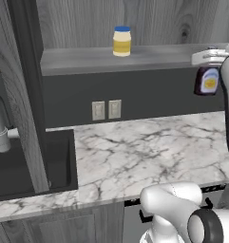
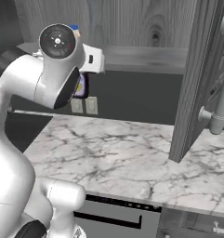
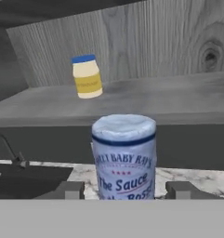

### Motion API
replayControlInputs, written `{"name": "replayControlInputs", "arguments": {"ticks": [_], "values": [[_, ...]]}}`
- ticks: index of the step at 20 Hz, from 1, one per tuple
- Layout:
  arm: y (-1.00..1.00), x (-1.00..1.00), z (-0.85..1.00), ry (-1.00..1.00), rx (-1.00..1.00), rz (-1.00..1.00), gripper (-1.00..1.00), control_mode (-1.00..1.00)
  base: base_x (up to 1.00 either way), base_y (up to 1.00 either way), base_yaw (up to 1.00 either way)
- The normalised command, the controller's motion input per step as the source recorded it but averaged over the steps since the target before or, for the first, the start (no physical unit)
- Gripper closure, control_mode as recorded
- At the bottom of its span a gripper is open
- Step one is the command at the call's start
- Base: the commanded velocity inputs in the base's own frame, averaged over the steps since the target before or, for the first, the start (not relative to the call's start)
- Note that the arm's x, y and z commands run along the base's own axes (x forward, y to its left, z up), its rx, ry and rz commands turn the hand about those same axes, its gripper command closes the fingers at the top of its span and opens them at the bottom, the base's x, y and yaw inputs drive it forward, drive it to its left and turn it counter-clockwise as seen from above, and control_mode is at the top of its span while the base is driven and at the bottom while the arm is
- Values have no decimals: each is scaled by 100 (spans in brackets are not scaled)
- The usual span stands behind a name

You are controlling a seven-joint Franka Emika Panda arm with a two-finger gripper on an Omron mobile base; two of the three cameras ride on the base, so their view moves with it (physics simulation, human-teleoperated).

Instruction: Move the mayonnaise and condiment bottle from the cabinet to the dining counter.

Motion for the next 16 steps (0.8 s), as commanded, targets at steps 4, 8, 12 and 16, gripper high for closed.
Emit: {"name": "replayControlInputs", "arguments": {"ticks": [4,8,12,16], "values": [[17,-63,-31,0,0,0,100,-100,0,0,0],[12,-56,-32,0,0,0,100,-100,0,0,0],[12,-53,-25,-2,0,0,100,-100,0,0,0],[8,-26,-32,5,-3,0,100,-100,0,0,0]]}}
